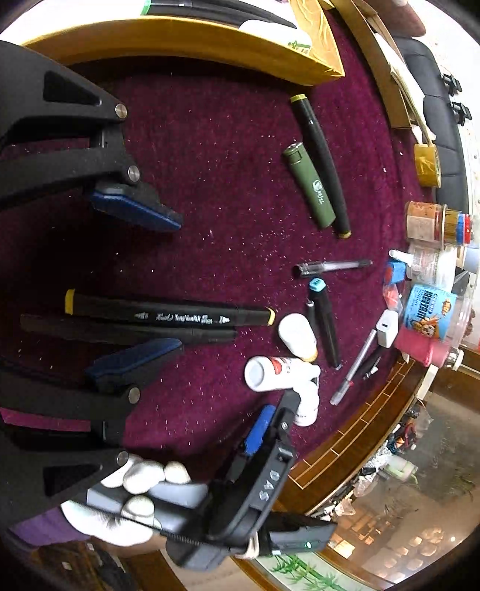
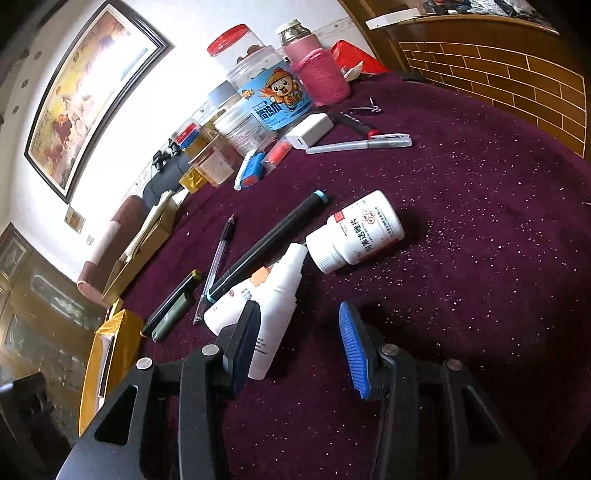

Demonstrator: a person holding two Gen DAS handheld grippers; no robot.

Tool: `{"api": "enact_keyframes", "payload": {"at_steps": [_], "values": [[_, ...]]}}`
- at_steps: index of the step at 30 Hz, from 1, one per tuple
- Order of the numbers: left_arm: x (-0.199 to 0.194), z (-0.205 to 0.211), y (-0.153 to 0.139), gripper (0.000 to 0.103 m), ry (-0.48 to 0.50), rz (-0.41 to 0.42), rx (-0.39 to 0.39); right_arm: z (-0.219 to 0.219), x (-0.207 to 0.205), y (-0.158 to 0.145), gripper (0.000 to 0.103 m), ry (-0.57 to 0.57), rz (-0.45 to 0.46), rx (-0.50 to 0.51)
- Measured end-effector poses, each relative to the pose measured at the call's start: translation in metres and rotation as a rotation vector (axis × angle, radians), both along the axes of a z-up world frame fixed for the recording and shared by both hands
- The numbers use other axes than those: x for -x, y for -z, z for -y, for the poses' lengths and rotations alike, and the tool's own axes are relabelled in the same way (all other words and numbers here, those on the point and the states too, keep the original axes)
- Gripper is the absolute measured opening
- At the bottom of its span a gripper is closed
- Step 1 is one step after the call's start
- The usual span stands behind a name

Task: Organize rigid objects
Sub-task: 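Return the left tool to the pile and grasp the yellow-tipped black marker, then carry the yellow-tipped marker to the box with the left tool while the right tool carries a black marker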

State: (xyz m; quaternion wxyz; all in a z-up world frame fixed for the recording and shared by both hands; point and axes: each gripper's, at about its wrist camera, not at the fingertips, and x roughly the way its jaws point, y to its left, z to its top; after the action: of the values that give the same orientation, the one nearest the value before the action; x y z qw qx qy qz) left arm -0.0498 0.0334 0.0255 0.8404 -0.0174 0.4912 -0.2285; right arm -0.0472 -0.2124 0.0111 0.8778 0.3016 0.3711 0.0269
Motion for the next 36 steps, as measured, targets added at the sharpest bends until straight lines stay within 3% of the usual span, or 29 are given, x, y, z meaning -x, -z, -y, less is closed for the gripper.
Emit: {"api": "enact_keyframes", "payload": {"at_steps": [6, 18, 21, 23, 25, 26, 28, 29, 30, 36], "values": [[0.004, 0.002, 0.004, 0.059, 0.011, 0.035, -0.017, 0.006, 0.001, 0.004, 0.040, 0.019, -0.010, -0.040], [0.010, 0.003, 0.003, 0.060, 0.038, 0.102, -0.076, 0.002, 0.002, 0.003, 0.042, 0.020, -0.011, -0.015], [0.011, 0.017, 0.008, 0.060, 0.065, 0.099, -0.121, 0.001, 0.002, 0.002, 0.044, 0.017, -0.010, -0.008], [0.015, 0.035, 0.010, 0.060, 0.091, 0.150, -0.221, 0.000, 0.001, 0.002, 0.044, 0.016, -0.009, -0.005], [0.015, 0.041, 0.011, 0.060, 0.113, 0.148, -0.210, 0.000, 0.001, 0.002, 0.044, 0.017, -0.009, -0.004], [0.014, 0.042, 0.010, 0.058, 0.111, 0.149, -0.213, 0.000, 0.001, 0.002, 0.044, 0.017, -0.008, -0.002], [0.011, 0.039, 0.009, 0.038, 0.094, 0.149, -0.192, -0.001, 0.001, 0.002, 0.046, 0.013, -0.006, 0.003], [0.009, 0.035, 0.008, 0.018, 0.084, 0.147, -0.174, -0.002, 0.001, 0.002, 0.048, 0.010, -0.005, 0.006], [0.007, 0.028, 0.007, 0.012, 0.072, 0.131, -0.143, -0.003, 0.000, 0.002, 0.048, 0.007, -0.003, 0.010], [0.013, -0.014, -0.001, 0.012, -0.005, 0.072, 0.040, -0.007, -0.001, 0.001, 0.050, 0.003, -0.005, 0.041]]}}
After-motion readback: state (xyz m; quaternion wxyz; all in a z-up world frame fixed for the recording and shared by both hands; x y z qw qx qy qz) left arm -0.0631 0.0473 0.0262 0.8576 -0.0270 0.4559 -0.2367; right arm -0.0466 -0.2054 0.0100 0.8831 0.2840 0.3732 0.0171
